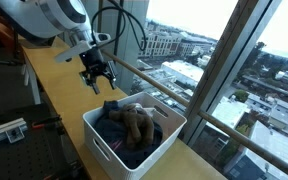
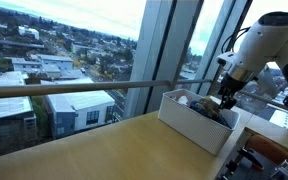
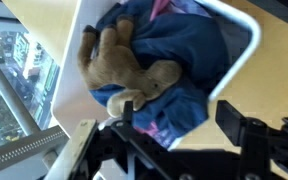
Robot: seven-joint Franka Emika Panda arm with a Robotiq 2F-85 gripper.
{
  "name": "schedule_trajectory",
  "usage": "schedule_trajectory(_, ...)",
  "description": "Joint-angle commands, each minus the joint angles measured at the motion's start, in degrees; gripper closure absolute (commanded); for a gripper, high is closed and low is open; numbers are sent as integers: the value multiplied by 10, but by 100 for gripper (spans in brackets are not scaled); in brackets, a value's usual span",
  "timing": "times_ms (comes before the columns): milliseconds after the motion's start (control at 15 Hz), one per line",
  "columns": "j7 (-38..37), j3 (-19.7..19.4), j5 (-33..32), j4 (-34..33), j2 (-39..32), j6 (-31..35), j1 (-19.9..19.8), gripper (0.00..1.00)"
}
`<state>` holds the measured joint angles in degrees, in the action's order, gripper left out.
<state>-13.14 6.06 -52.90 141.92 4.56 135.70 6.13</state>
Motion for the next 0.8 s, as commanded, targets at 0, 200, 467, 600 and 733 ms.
schedule_trajectory(0,-18,15,6,19,15,5,9,10)
schedule_trajectory(200,-36,26,8,43,38,5,19,1)
schedule_trajectory(467,-36,24,8,44,39,6,15,1)
schedule_trajectory(600,-36,24,8,44,39,6,15,1)
schedule_trajectory(733,-36,24,8,44,39,6,15,1)
